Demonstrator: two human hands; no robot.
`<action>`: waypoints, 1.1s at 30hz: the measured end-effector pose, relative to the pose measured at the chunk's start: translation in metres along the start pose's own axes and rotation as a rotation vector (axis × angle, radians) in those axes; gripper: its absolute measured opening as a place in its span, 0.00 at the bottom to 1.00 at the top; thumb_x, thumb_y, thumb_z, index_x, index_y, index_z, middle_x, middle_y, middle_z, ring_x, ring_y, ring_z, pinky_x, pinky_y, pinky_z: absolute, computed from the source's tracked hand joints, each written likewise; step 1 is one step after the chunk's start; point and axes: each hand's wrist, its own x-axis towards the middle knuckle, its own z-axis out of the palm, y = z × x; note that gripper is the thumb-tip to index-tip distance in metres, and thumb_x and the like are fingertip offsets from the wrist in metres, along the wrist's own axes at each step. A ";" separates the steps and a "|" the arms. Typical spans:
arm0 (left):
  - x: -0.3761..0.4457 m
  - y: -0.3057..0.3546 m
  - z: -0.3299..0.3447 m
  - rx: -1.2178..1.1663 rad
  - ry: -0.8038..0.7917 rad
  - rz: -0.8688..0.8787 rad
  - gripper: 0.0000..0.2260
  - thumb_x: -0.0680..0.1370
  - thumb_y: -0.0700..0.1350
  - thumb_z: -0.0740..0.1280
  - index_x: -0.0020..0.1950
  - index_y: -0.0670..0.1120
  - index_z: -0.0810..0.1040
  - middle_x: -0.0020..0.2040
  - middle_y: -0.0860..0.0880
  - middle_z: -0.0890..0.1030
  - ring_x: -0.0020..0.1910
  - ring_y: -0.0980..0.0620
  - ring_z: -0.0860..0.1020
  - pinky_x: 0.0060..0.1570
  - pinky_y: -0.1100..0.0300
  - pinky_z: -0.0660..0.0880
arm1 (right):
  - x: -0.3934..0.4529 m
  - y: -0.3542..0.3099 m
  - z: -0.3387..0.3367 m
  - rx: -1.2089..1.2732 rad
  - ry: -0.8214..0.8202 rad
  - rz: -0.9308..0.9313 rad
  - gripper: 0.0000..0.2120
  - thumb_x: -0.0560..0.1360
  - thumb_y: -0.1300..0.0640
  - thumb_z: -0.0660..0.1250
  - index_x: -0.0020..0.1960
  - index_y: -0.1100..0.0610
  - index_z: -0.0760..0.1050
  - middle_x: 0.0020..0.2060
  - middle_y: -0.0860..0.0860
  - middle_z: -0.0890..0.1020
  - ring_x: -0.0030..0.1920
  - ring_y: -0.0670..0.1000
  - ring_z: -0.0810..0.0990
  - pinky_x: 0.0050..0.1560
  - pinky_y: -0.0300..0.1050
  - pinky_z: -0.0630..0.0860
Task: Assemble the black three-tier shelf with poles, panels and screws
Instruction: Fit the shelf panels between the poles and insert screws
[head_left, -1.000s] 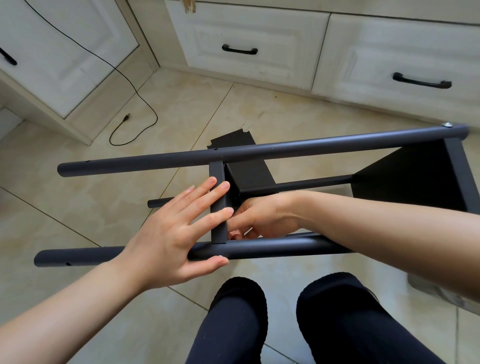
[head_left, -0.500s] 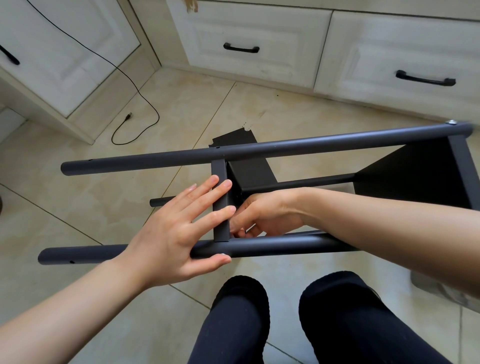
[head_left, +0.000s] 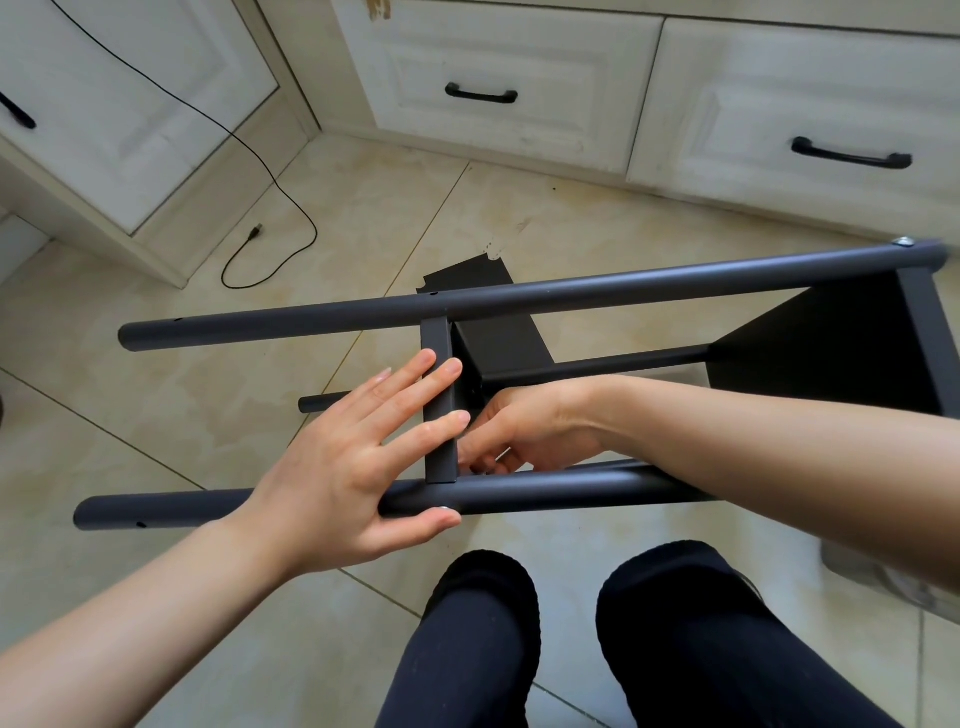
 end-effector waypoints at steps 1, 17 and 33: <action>0.000 0.000 0.000 -0.002 0.000 0.001 0.29 0.78 0.63 0.66 0.71 0.45 0.75 0.79 0.43 0.63 0.80 0.43 0.58 0.72 0.40 0.66 | 0.001 0.000 0.001 -0.004 0.004 -0.005 0.12 0.78 0.55 0.68 0.36 0.56 0.77 0.30 0.49 0.74 0.34 0.47 0.71 0.41 0.41 0.69; 0.000 0.000 0.001 -0.010 0.015 0.010 0.29 0.77 0.62 0.67 0.72 0.45 0.74 0.79 0.42 0.63 0.80 0.42 0.59 0.71 0.40 0.67 | 0.000 -0.001 0.000 -0.011 -0.027 0.003 0.06 0.78 0.57 0.65 0.43 0.57 0.74 0.34 0.50 0.72 0.37 0.48 0.69 0.45 0.44 0.66; 0.000 0.000 0.000 -0.008 0.009 0.014 0.29 0.77 0.63 0.67 0.72 0.48 0.70 0.79 0.43 0.63 0.80 0.43 0.59 0.71 0.40 0.68 | -0.001 -0.001 -0.002 0.028 -0.040 0.010 0.05 0.78 0.56 0.66 0.45 0.57 0.77 0.36 0.51 0.74 0.39 0.48 0.71 0.52 0.46 0.67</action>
